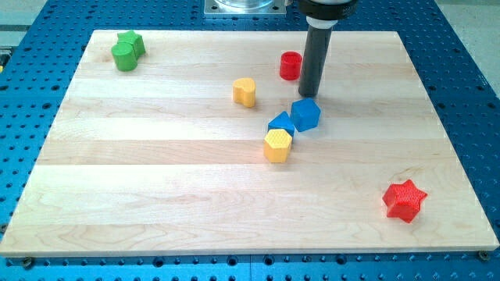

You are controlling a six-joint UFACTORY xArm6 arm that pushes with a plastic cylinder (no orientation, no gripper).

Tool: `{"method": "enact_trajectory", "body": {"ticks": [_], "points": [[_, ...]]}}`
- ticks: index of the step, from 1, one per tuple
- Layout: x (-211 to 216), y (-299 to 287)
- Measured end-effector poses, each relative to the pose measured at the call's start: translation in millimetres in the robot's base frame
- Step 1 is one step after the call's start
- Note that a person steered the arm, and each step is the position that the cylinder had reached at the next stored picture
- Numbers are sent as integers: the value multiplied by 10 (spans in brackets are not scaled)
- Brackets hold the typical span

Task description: Place the red star diagonally right to the yellow hexagon

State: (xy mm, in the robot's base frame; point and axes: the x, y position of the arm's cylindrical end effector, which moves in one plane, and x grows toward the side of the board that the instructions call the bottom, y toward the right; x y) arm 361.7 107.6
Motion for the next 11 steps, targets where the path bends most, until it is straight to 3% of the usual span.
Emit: {"method": "enact_trajectory", "body": {"ticks": [2,5,7,11], "points": [[599,782],[2140,1699],[2346,1324],[2306,1155]]}}
